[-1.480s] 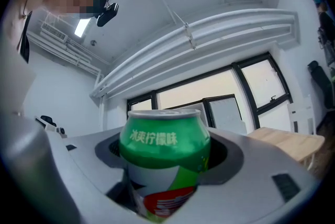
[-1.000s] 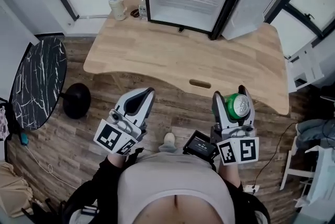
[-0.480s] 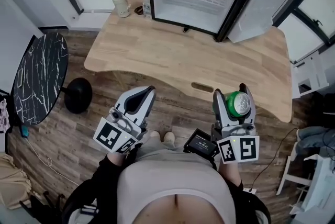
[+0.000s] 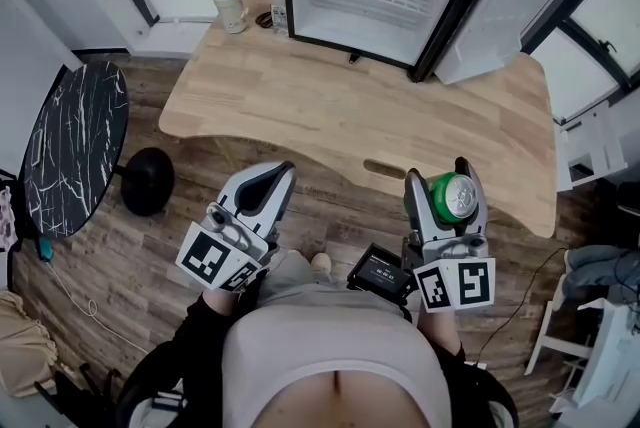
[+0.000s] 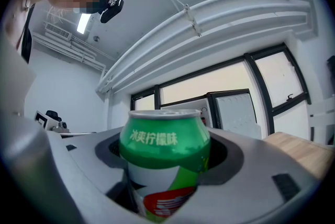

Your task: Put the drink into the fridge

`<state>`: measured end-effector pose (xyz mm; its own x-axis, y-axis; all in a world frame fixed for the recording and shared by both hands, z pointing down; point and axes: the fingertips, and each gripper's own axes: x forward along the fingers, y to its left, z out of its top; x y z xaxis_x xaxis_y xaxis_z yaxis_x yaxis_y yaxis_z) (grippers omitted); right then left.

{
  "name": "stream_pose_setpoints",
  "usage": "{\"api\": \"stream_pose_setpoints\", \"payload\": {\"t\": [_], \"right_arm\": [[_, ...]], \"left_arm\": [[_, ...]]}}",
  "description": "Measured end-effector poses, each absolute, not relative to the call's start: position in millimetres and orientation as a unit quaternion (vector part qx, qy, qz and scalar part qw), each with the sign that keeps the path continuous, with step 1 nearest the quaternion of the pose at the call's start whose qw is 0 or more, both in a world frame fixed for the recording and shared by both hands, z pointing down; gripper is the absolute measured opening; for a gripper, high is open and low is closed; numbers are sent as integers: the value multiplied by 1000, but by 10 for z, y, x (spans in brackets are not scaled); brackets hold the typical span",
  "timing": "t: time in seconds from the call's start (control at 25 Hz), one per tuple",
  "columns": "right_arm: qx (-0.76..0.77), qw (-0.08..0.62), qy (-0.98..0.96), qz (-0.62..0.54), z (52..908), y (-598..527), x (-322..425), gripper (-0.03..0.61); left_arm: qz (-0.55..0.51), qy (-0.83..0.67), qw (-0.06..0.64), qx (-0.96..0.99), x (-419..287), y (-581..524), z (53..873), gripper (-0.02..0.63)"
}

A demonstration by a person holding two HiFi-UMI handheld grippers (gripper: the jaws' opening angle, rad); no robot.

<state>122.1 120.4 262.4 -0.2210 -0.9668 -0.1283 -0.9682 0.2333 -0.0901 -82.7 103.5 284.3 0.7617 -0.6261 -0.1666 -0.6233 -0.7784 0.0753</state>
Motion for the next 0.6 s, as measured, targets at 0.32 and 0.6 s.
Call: {"api": "stream_pose_setpoints", "payload": {"t": [0.32,0.6], "right_arm": [[-614,83,785,-10,2687,1061,1215,359],[-614,81,785,-8,2720,721,1200,359]], "left_arm": [[-93,-338,18,936,-811,959,2916,5],[-95,-336,17,937,-813,596,2943,5]]}}
